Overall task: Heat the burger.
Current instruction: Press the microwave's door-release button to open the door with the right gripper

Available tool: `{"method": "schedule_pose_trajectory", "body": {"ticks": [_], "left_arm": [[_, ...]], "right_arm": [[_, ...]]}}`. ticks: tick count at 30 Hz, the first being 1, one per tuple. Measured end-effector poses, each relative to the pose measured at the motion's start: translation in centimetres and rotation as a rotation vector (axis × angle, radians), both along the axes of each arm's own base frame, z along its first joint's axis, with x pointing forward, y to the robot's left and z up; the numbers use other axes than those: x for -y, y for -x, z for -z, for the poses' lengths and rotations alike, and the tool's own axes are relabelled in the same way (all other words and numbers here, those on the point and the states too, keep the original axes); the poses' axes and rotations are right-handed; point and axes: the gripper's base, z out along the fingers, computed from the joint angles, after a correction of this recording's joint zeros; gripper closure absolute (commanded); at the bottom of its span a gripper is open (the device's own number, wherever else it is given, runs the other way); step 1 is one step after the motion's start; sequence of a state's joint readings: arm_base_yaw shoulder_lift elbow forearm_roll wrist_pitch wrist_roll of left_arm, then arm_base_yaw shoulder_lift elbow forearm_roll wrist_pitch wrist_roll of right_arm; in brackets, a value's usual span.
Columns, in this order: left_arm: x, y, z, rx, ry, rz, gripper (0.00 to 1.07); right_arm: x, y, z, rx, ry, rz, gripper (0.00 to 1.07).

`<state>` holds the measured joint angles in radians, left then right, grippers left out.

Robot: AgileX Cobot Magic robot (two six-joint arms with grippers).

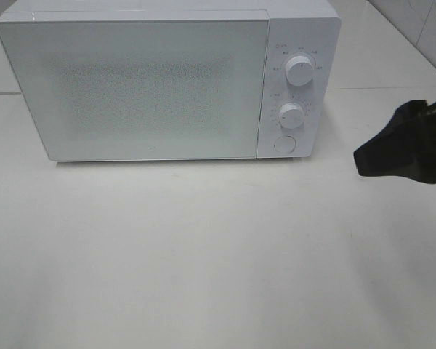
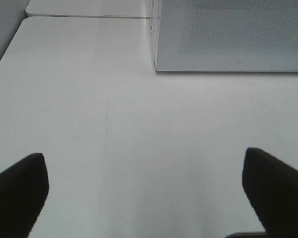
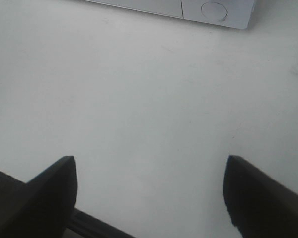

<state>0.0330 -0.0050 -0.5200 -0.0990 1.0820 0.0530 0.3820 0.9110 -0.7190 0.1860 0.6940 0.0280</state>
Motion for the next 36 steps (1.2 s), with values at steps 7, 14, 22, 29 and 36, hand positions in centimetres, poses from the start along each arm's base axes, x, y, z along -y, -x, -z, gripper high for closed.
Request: {"method": "schedule_pose_trajectory", "body": {"ticks": [7, 14, 22, 29, 36], "left_arm": [[0.0, 0.0, 0.0, 0.000, 0.000, 0.000, 0.08], [0.0, 0.0, 0.0, 0.000, 0.000, 0.000, 0.08], [0.0, 0.0, 0.0, 0.000, 0.000, 0.000, 0.08], [0.0, 0.0, 0.0, 0.000, 0.000, 0.000, 0.08], [0.0, 0.0, 0.0, 0.000, 0.000, 0.000, 0.08]], "right_arm": [[2.9, 3.6, -1.0, 0.079, -0.016, 0.095, 0.30], [4.7, 8.7, -1.7, 0.207, -0.045, 0.158, 0.31], [6.0, 13.5, -1.7, 0.348, -0.044, 0.223, 0.31], [7.3, 16.6, -1.0, 0.445, 0.012, 0.300, 0.31], [7.7, 16.8, 0.8, 0.414, 0.038, 0.332, 0.31]]}}
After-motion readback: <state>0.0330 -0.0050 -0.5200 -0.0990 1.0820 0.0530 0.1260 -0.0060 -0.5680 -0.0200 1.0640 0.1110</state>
